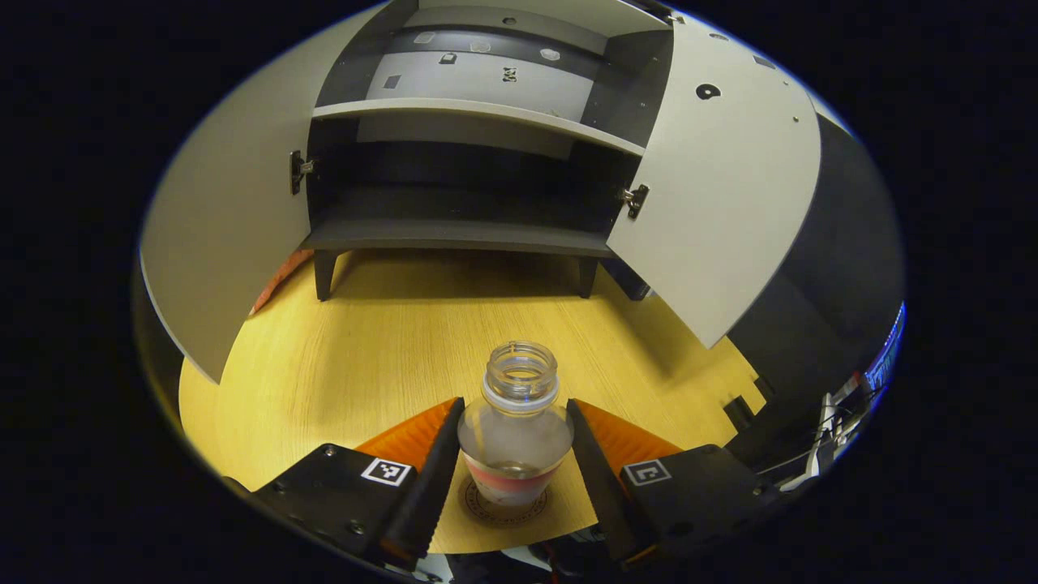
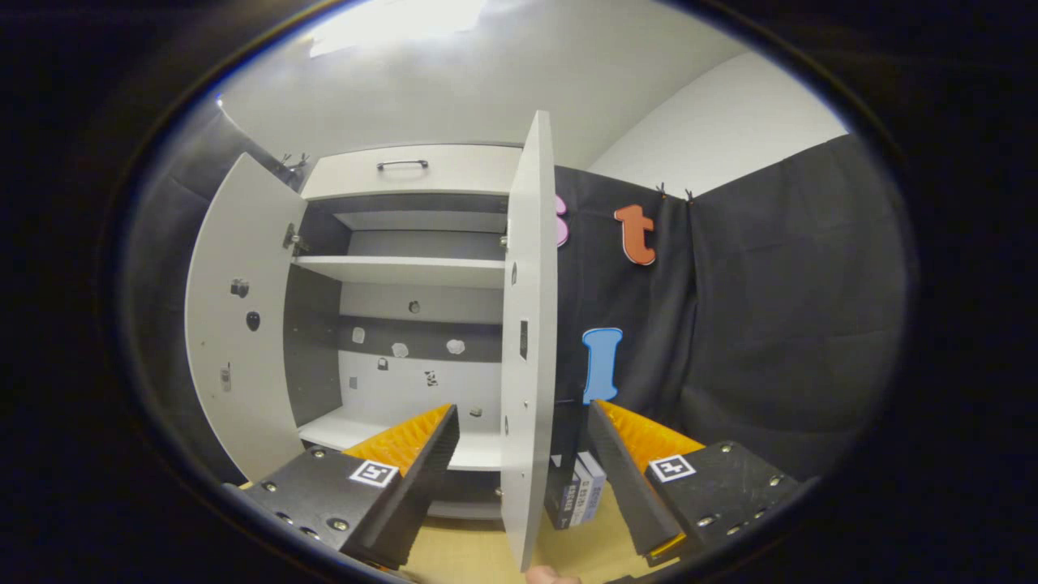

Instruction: Grasp the bottle in the cabinet with the left hand and place it on the coaster, then close the right door with the right hand and the left door with the left hand.

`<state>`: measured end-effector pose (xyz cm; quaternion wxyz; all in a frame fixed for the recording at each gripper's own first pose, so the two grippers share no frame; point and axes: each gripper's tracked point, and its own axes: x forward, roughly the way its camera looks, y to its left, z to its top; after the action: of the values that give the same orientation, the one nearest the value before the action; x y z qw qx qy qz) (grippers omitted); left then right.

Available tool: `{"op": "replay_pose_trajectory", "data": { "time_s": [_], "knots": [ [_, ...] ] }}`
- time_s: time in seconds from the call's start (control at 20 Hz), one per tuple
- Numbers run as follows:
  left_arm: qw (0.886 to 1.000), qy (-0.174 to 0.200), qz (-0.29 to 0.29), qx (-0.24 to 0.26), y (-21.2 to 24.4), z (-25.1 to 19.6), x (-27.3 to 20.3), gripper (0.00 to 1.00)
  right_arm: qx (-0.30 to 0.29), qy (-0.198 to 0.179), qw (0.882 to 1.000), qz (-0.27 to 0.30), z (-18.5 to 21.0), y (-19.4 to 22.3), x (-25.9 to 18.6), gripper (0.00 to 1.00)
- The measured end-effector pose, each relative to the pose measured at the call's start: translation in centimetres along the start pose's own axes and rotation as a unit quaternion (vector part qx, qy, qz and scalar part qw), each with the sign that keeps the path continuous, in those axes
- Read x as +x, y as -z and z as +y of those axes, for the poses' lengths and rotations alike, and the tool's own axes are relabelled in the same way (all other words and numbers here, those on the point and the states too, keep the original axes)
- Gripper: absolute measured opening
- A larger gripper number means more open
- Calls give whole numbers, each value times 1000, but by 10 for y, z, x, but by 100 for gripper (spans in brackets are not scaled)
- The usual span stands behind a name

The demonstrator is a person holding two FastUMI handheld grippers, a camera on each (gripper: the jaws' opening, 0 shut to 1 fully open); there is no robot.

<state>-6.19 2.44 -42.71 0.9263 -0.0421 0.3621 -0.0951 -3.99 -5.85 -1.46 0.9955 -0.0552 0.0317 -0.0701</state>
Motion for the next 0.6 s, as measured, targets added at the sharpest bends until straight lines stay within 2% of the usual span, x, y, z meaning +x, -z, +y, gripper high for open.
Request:
{"op": "replay_pose_trajectory", "data": {
  "time_s": [0.5, 0.55, 0.6],
  "knots": [
    [1000, -6, -1, 2, 11, -1, -2, 81, -5, -7, 1000, 5, 1, 4, 2, 96],
    [1000, -5, -2, 4, 12, -3, -3, 84, -5, -7, 1000, 5, 1, 4, 3, 96],
    [1000, -5, -2, 7, 13, -3, -4, 82, -6, -6, 1000, 6, 0, 4, 4, 96]
  ]
}}
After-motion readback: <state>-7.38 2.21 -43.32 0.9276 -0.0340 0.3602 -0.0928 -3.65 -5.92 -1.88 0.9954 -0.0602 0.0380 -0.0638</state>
